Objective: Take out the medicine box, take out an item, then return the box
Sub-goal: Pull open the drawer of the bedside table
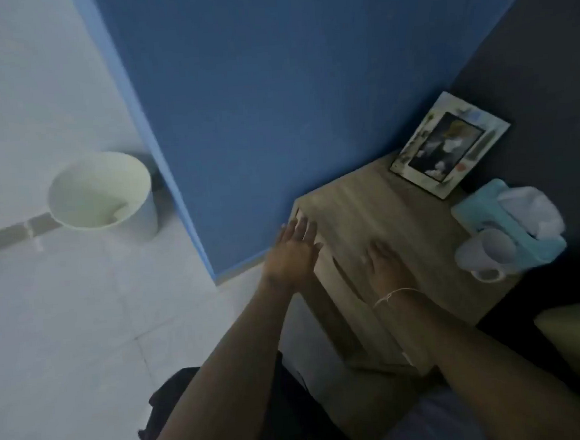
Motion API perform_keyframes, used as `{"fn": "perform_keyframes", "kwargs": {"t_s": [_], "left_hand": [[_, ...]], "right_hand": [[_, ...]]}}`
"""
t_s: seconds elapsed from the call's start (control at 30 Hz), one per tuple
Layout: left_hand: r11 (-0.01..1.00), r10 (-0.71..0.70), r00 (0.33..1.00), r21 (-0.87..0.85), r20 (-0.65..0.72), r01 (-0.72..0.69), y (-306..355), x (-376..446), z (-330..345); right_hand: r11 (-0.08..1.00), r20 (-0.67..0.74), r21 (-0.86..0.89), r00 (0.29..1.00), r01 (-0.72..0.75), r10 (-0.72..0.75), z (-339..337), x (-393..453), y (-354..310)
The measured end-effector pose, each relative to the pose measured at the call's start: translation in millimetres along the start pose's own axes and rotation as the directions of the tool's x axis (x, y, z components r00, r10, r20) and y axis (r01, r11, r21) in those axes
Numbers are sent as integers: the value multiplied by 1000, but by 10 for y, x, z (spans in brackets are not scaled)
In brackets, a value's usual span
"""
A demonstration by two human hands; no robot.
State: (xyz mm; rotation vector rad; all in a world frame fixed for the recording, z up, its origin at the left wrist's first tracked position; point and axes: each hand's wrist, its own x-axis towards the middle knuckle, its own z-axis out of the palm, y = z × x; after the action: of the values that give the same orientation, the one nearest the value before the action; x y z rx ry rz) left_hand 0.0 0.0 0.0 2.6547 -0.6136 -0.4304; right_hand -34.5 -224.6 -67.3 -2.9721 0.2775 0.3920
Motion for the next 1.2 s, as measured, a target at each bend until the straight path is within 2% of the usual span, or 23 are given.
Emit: {"fn": "perform_keyframes", "kwargs": {"t_s": [0.1, 0.27, 0.4, 0.6, 1.03, 1.2], "left_hand": [[997, -60, 995, 32, -85, 63, 22, -167, 285], [995, -97, 982, 21, -161, 102, 285, -605, 727], [995, -72, 989, 53, -126, 79, 420, -712, 1053], [988, -85, 995, 124, -48, 90, 365, -596, 1492], [961, 149, 989, 235, 15, -149, 280, 53, 1938], [963, 133, 991, 235, 5, -130, 251, 116, 2035]], "right_hand": [[998, -70, 25, 996, 50, -48, 210, 7, 68], [988, -79, 13, 985, 154, -153, 419, -124, 301], [984, -92, 11, 980, 180, -178, 555, -201, 426], [976, -243, 62, 951, 211, -190, 760, -276, 502], [970, -378, 81, 907, 231, -184, 919, -165, 555], [968, -394, 101, 902, 231, -174, 936, -148, 563]]}}
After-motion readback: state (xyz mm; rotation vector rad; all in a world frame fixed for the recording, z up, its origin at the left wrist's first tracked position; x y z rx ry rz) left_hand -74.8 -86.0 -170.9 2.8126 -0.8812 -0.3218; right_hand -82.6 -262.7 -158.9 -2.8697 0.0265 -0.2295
